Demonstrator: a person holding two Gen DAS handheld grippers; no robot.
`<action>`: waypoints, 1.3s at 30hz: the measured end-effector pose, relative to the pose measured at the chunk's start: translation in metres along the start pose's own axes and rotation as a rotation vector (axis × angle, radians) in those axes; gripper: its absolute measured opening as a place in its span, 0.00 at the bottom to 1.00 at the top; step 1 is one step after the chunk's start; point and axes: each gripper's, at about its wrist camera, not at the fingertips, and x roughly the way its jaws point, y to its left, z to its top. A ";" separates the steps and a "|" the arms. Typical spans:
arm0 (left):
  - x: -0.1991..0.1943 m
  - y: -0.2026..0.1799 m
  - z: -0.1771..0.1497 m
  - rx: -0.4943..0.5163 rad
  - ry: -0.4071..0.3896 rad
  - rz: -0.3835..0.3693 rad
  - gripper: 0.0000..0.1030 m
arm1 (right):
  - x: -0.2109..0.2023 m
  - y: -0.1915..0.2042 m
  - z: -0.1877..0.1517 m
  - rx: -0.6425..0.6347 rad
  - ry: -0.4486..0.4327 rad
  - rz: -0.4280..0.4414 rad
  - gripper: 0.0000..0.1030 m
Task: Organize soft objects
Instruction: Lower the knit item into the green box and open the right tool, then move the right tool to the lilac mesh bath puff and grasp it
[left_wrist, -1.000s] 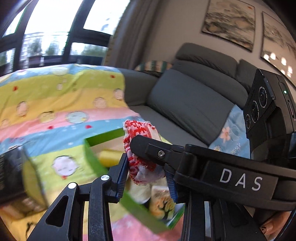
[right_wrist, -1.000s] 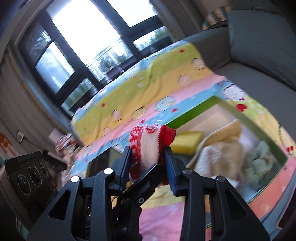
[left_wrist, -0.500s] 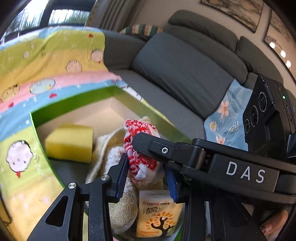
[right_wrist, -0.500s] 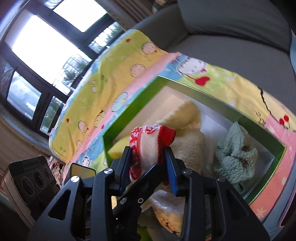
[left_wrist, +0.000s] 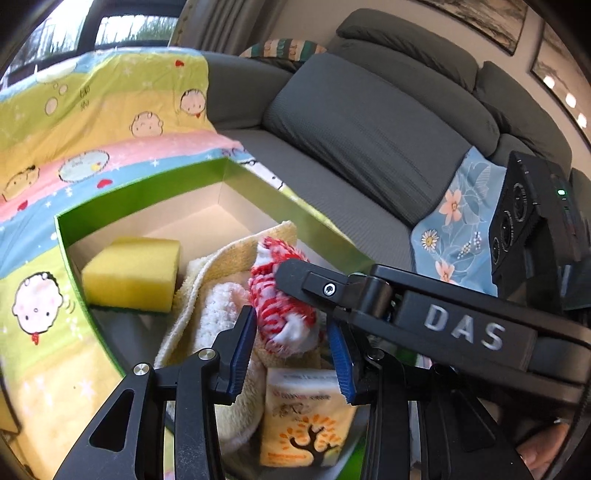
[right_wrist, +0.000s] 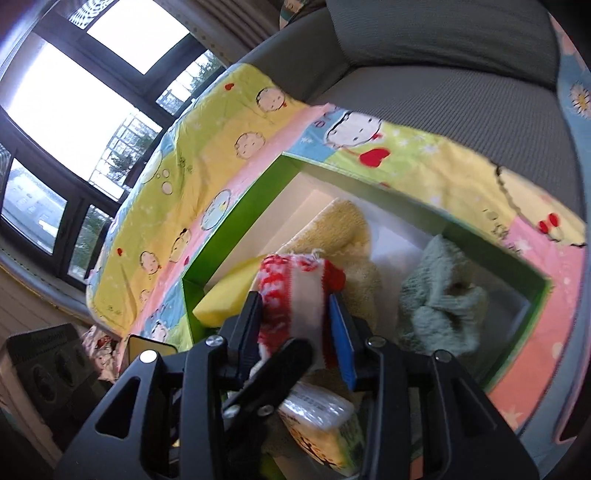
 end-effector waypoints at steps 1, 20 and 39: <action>-0.007 -0.002 -0.001 0.002 -0.010 0.010 0.42 | -0.005 0.001 0.000 -0.004 -0.014 -0.009 0.52; -0.192 0.055 -0.098 -0.261 -0.130 0.361 0.85 | -0.067 0.031 -0.032 -0.170 -0.220 -0.111 0.99; -0.328 0.133 -0.229 -0.642 -0.334 0.657 0.88 | -0.064 0.141 -0.095 -0.488 -0.122 0.086 0.99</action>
